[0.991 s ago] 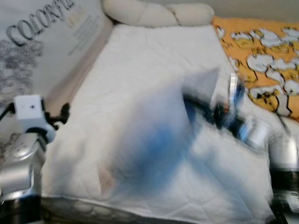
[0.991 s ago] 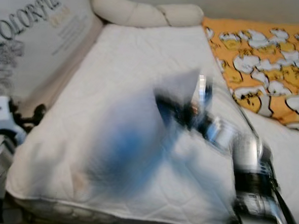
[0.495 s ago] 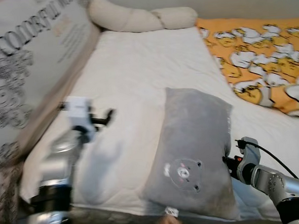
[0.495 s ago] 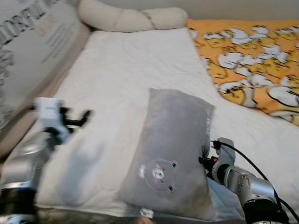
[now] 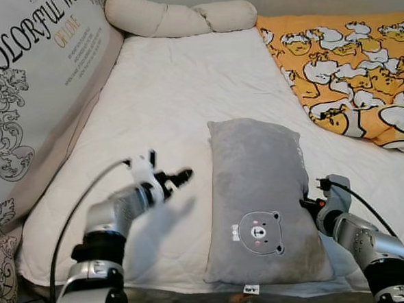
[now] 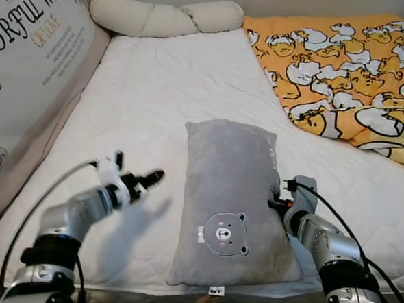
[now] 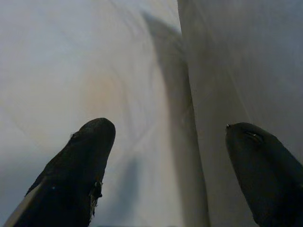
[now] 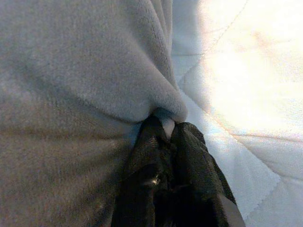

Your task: Clean up the room

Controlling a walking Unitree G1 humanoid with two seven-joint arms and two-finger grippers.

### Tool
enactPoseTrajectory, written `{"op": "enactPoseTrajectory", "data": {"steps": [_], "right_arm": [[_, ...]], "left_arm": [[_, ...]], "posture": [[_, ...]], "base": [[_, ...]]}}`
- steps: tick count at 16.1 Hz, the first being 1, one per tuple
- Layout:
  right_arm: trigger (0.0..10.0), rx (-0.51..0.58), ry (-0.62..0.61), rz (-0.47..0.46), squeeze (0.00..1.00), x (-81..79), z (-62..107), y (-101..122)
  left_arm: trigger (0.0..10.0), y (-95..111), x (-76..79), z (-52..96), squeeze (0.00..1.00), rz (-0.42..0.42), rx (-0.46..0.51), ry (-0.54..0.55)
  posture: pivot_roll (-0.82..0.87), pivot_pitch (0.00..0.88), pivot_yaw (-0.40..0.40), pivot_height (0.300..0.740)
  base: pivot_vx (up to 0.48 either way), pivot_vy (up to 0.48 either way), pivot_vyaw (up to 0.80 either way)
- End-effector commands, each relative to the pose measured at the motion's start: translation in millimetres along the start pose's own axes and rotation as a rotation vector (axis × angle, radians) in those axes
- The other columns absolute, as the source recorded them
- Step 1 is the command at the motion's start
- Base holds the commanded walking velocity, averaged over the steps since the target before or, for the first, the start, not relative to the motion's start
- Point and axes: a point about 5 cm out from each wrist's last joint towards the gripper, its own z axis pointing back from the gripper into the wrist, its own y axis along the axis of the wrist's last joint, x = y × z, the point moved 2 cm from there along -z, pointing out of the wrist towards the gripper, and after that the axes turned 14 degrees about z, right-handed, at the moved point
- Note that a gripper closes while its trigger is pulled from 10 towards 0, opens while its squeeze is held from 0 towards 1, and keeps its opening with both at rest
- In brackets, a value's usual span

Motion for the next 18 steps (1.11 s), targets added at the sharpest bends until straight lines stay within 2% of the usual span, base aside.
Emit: {"op": "enactPoseTrajectory", "data": {"steps": [1, 2, 3, 4, 7, 9, 10, 12, 15, 18], "right_arm": [[10.0, 0.045, -0.017, 0.001, 0.0, -1.3, -2.9, 12], [10.0, 0.053, -0.016, -0.002, 0.0, -2.6, -3.6, 14], [10.0, 0.061, -0.012, -0.004, 0.0, -5.1, -4.5, 16], [10.0, 0.07, -0.004, -0.002, 0.0, -8.4, -5.5, 18], [10.0, 0.081, 0.015, -0.003, 0.0, -15.9, -7.8, 21], [10.0, 0.089, 0.031, -0.002, 0.0, -22.0, -10.5, 25], [10.0, 0.09, 0.043, 0.008, 0.0, -25.0, -12.0, 28], [10.0, 0.092, 0.046, 0.013, 0.0, -26.3, -12.7, 30], [10.0, 0.095, 0.046, 0.012, 0.0, -26.5, -12.8, 31], [10.0, 0.098, 0.048, 0.006, 0.0, -27.4, -12.7, 31]], "left_arm": [[10.0, -1, 6.5, -2.8, 0.0, -0.055, 0.032, -0.053], [10.0, 3, 9.1, -3.4, 0.0, -0.081, 0.086, -0.07], [10.0, 3, 8.1, -4.6, 0.18, -0.061, 0.071, -0.054], [10.0, 6, 11.4, -5.3, 1.0, -0.042, 0.074, -0.079], [10.0, 10, 20.6, -5.4, 1.0, 0.014, 0.09, -0.174], [10.0, 0, 35.6, -8.3, 1.0, 0.032, 0.035, -0.315], [10.0, -9, 42.3, -14.0, 1.0, 0.002, -0.014, -0.342], [10.0, -14, 46.5, -20.4, 1.0, -0.022, -0.043, -0.337], [10.0, -20, 41.7, -26.9, 1.0, -0.101, -0.05, -0.29], [10.0, -24, 38.5, -29.9, 1.0, -0.098, -0.084, -0.278]], "posture": [[-0.01, 0.0, 0.04, 0.74], [-0.01, 0.0, 0.04, 0.74], [-0.01, 0.0, 0.039, 0.74], [-0.02, 0.0, 0.039, 0.74], [-0.02, 0.0, 0.033, 0.74], [-0.01, 0.0, 0.024, 0.74], [-0.01, 0.0, 0.022, 0.74], [-0.02, 0.0, 0.022, 0.74], [-0.03, 0.0, 0.03, 0.74], [-0.03, 0.0, 0.033, 0.74]], "base": [[0.0, 0.0, 0.0], [0.0, 0.0, 0.0], [0.0, 0.0, 0.0], [0.0, 0.0, 0.0], [0.0, 0.0, 0.0], [0.0, 0.0, 0.0], [0.0, 0.0, 0.0], [0.0, 0.0, 0.0], [0.0, 0.0, 0.0], [0.0, 0.0, 0.0]]}}
